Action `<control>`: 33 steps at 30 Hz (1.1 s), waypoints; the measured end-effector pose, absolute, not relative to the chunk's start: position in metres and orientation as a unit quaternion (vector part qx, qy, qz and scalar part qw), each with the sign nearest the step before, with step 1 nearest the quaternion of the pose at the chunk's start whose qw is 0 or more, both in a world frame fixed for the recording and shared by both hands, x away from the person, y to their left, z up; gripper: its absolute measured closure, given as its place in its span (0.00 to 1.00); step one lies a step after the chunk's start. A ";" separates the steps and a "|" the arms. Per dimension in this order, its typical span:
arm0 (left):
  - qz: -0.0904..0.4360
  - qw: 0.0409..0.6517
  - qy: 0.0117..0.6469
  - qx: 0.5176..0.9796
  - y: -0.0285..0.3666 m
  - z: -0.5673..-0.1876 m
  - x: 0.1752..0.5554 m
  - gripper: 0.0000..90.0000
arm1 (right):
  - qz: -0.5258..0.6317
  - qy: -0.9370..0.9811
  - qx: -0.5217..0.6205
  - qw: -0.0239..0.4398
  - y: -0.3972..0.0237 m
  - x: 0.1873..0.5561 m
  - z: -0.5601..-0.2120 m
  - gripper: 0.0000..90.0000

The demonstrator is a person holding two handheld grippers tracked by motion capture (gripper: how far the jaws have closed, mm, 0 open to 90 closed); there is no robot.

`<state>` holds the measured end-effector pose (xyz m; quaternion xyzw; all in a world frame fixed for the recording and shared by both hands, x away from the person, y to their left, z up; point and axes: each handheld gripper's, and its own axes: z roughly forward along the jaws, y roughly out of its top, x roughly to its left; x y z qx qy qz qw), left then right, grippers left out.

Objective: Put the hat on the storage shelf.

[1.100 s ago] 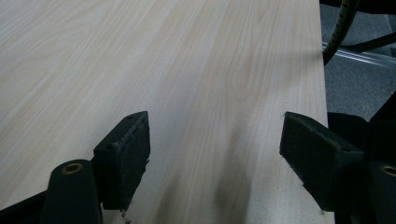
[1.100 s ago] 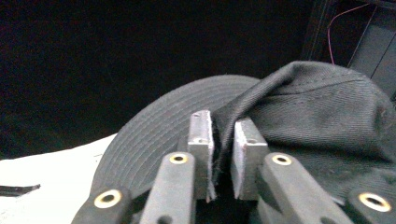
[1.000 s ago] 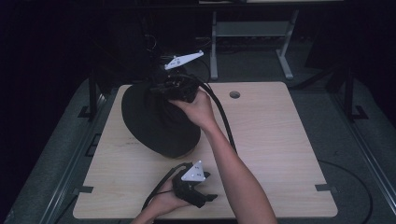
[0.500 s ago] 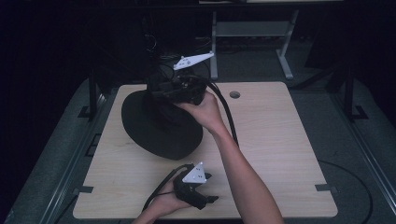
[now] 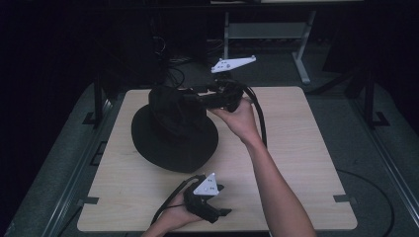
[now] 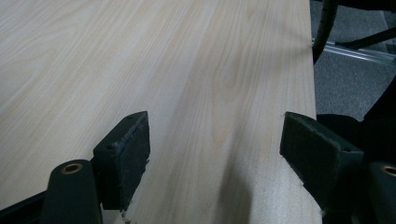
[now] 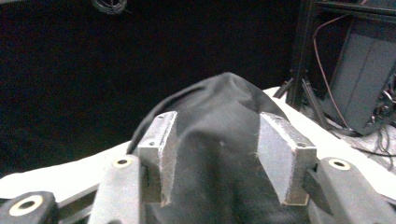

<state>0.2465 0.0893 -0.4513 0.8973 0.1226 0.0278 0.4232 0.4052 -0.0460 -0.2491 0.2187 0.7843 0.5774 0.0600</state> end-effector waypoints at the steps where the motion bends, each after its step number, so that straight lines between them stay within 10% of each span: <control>1: 0.029 0.424 0.122 0.897 0.089 -0.451 0.246 0.26 | 0.576 0.784 0.221 0.061 -0.050 0.405 -0.250 0.51; 33: 0.028 0.432 0.122 0.893 0.088 -0.448 0.247 0.25 | 0.578 0.751 0.304 0.097 -0.151 0.382 -0.281 0.37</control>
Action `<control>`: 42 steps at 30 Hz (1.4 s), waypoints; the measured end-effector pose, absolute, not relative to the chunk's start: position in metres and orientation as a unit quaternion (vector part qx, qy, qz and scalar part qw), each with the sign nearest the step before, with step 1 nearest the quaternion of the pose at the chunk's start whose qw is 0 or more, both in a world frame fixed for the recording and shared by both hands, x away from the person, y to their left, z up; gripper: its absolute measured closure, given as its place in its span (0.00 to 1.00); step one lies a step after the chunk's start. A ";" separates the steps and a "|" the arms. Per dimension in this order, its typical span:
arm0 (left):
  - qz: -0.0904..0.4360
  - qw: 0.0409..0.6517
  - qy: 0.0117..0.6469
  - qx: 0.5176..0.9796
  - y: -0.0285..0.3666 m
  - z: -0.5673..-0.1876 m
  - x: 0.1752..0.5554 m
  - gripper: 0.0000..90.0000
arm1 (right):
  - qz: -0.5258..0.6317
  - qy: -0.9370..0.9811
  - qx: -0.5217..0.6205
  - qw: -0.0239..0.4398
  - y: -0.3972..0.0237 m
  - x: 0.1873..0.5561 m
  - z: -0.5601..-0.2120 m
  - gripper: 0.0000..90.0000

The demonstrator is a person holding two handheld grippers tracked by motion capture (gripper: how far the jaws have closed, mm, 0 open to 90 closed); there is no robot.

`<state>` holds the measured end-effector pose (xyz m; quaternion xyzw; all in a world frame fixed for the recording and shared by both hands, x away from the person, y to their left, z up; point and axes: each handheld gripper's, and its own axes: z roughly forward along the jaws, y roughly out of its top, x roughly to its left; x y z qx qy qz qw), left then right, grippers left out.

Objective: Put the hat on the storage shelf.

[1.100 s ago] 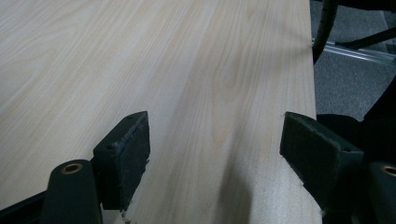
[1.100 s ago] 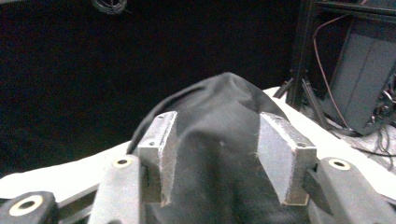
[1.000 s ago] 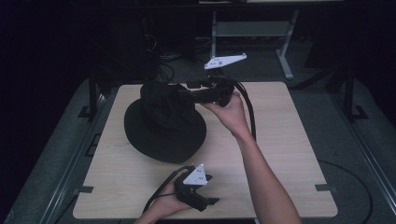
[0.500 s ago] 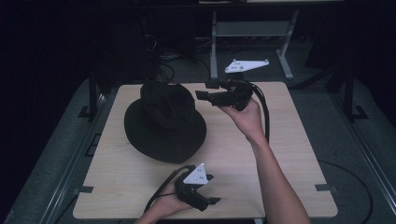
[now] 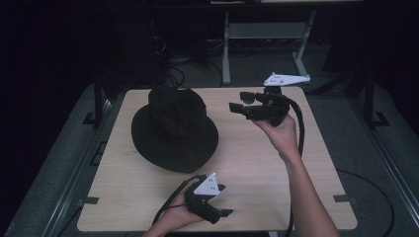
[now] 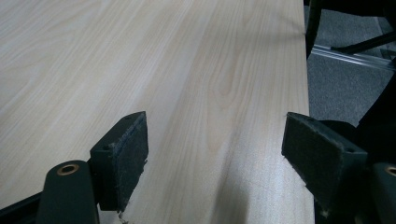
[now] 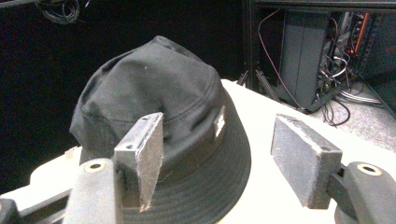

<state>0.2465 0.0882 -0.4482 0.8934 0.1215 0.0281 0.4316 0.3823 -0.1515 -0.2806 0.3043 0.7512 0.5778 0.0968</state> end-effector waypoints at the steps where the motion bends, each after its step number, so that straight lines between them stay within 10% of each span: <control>1: 0.028 0.432 0.122 0.893 0.088 -0.448 0.247 0.24 | 0.578 0.751 0.304 0.097 -0.151 0.382 -0.281 0.37; 42: 0.041 0.432 0.144 0.889 0.088 -0.449 0.249 0.19 | 0.549 0.749 0.361 0.092 -0.225 0.338 -0.333 0.29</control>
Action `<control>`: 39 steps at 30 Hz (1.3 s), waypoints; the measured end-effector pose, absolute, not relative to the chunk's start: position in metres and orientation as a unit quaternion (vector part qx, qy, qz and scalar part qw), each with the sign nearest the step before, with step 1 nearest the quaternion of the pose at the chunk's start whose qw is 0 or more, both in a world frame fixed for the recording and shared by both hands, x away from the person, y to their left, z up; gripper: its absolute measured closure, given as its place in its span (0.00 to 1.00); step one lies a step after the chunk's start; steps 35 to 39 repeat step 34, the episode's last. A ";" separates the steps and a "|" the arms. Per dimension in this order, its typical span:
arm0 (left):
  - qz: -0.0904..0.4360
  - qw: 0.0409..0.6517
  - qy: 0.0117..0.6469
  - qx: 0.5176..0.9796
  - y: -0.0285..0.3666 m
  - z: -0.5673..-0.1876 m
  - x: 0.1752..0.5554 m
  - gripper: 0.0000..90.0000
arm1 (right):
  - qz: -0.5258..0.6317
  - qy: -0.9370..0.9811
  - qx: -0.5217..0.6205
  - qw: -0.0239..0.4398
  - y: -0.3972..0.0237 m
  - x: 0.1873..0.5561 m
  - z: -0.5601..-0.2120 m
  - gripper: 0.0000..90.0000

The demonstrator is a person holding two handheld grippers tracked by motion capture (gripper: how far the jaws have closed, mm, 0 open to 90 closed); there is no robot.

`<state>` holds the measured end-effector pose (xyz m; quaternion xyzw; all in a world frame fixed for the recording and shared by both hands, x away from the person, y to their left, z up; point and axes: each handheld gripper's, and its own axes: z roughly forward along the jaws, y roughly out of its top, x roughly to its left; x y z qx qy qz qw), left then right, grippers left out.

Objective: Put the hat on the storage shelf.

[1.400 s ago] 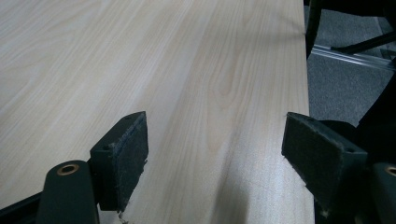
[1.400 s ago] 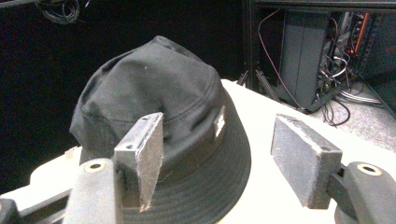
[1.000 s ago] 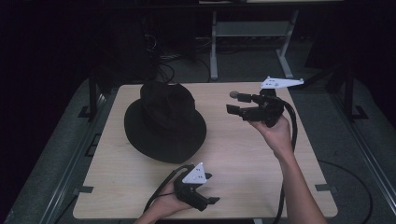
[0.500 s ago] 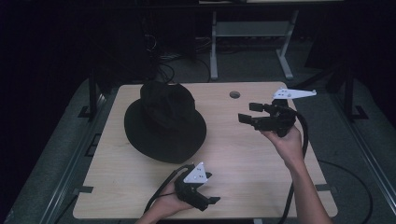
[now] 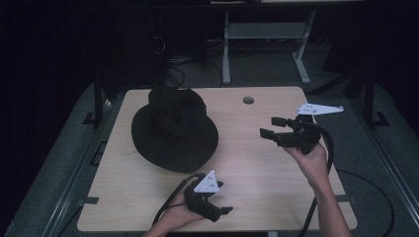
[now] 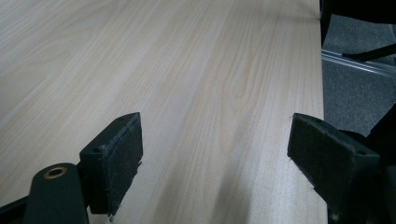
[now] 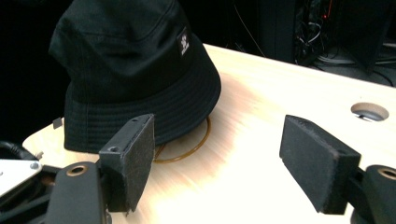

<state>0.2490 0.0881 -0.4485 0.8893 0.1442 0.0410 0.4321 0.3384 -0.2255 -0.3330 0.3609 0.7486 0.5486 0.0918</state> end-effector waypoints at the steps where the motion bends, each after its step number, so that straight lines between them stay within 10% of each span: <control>1: 0.041 0.432 0.144 0.889 0.088 -0.449 0.249 0.19 | 0.549 0.748 0.362 0.092 -0.227 0.336 -0.335 0.29; 39: 0.055 0.421 0.153 0.893 0.085 -0.451 0.247 0.20 | 0.532 0.721 0.430 0.113 -0.289 0.256 -0.424 0.27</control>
